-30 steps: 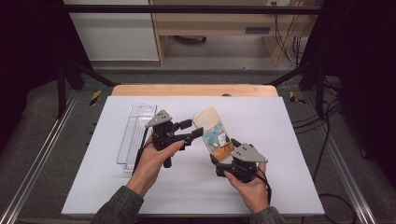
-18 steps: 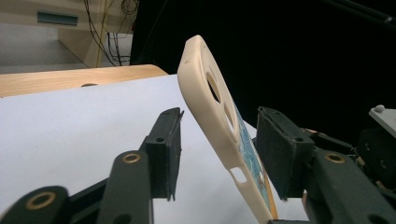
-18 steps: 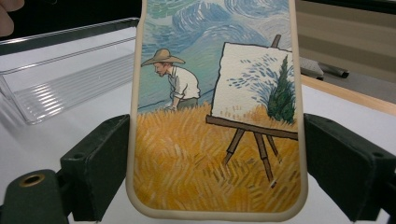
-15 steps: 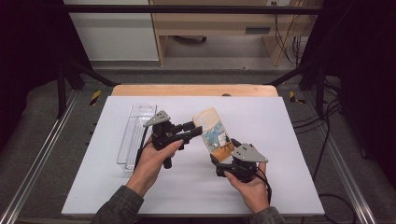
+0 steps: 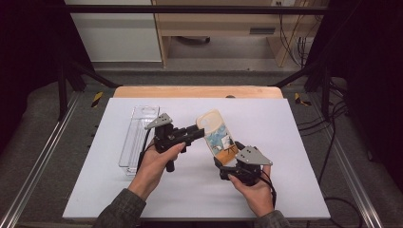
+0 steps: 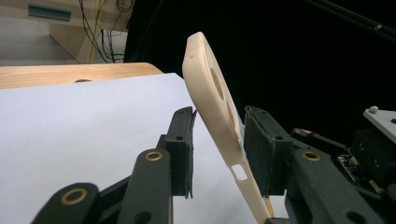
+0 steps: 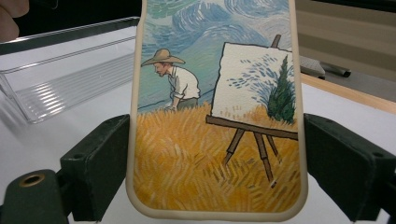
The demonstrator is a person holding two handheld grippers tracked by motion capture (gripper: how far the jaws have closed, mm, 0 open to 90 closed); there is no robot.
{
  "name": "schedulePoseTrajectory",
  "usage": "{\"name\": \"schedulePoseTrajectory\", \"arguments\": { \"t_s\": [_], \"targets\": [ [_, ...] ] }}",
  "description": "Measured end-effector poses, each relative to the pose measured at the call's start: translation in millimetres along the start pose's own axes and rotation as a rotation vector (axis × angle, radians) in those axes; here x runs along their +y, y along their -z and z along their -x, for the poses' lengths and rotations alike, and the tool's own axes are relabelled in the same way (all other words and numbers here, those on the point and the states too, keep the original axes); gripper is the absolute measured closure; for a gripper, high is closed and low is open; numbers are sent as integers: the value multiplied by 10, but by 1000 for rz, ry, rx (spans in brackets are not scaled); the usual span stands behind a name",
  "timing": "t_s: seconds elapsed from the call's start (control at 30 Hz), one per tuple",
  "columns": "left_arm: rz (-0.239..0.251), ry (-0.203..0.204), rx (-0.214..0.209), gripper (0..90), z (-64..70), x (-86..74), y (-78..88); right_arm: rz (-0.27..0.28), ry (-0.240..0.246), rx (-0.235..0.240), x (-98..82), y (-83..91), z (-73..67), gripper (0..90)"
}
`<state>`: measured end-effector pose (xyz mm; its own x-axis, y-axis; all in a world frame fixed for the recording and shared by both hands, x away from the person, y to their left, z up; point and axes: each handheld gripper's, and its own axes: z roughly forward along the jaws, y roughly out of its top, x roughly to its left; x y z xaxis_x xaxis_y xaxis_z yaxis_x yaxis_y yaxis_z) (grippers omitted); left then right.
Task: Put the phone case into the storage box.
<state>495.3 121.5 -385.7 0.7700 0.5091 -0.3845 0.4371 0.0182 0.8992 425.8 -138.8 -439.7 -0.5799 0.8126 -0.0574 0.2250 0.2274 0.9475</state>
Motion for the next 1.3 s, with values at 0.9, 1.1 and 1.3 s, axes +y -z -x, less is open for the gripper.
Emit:
{"name": "schedulePoseTrajectory", "arguments": {
  "t_s": [0.9,1.1,1.3],
  "targets": [
    [-4,7,-28,700,-20,-22,-12,0,-11,12,-9,-12,0,116],
    [0,12,-41,711,-17,-23,-15,-3,-19,19,-16,-18,8,116],
    [1,16,-50,724,-15,-20,-12,-6,-30,31,-23,-25,15,116]
  ]
}}
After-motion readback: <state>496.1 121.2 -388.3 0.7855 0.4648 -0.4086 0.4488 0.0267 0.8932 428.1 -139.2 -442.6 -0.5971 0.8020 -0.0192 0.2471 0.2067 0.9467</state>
